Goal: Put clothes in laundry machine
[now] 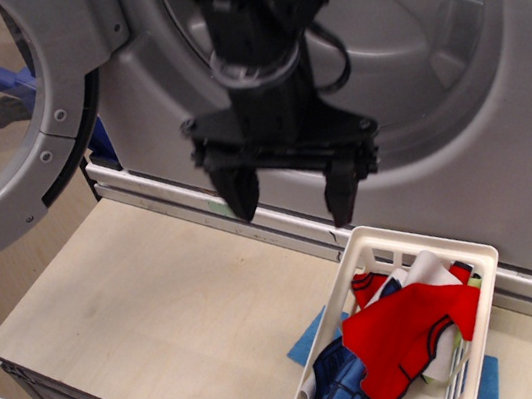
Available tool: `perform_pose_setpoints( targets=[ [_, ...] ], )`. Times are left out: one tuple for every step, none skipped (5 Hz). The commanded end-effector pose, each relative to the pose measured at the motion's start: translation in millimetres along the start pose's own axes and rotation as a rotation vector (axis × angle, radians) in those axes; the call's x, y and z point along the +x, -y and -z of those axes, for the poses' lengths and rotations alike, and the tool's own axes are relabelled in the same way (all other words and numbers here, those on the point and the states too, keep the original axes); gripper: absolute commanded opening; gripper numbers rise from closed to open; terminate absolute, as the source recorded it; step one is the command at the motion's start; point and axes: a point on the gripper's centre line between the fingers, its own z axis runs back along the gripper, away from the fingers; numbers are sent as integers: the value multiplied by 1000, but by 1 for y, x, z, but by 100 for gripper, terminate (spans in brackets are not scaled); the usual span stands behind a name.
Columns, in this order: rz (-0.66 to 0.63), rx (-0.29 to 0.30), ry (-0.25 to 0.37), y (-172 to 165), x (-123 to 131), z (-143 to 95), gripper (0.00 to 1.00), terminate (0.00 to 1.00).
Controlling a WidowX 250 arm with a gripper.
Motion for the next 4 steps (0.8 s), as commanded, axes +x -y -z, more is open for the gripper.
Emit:
perform_pose_setpoints(
  targets=[
    [2,-54,-16,35,-24,13,100,0],
    [66,-41,-29,43,-29,28,100,0],
    [85,-17,-17,51,-27,43,100,0],
    [97,17,4,54,-23,53,100,0]
  ],
)
